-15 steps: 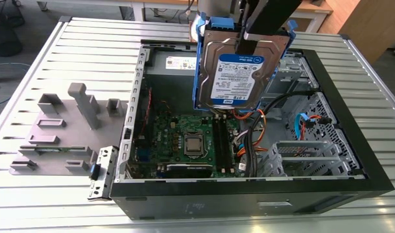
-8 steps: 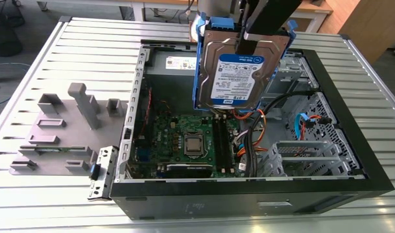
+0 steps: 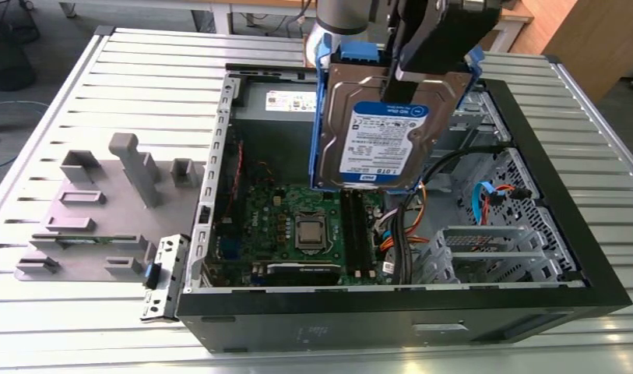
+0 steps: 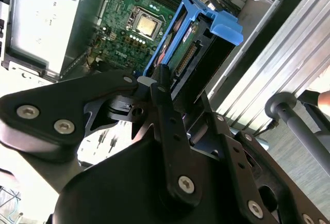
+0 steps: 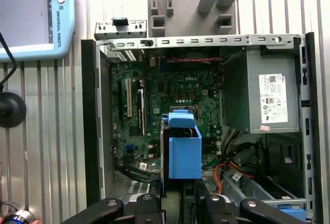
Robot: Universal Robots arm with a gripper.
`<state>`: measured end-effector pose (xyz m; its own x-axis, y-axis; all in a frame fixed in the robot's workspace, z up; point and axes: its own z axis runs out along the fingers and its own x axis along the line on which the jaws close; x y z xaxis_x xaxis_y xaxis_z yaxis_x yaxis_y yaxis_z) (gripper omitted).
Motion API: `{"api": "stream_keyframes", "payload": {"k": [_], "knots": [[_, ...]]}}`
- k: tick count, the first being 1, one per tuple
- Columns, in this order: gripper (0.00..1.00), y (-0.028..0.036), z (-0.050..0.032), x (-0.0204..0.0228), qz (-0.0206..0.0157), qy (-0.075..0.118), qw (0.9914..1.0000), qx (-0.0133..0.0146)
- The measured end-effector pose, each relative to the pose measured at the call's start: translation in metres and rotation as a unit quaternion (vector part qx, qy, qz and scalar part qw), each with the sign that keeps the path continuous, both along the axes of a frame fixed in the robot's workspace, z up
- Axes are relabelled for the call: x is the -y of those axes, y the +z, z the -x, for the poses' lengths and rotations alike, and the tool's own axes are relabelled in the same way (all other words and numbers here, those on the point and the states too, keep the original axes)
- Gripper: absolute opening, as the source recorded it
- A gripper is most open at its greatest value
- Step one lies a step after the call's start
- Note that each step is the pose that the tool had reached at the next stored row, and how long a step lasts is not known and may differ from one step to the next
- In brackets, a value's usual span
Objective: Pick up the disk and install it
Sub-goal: 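Pick up the disk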
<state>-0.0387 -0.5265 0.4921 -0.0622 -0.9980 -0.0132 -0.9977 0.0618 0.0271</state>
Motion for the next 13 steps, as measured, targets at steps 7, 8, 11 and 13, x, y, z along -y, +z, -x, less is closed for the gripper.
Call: {"api": "stream_keyframes", "payload": {"k": [7,8,11,13], "knots": [[0.35,-0.0001,0.0,0.0239,-0.0001,0.0,1.0,0.0],[0.35,0.0,0.0,0.0276,0.0001,0.0,1.0,0.0],[0.35,-0.0001,0.0,0.0374,0.0001,0.0,1.0,0.0],[0.35,-0.0001,0.0001,0.0383,0.0001,0.0,1.0,0.0]]}}
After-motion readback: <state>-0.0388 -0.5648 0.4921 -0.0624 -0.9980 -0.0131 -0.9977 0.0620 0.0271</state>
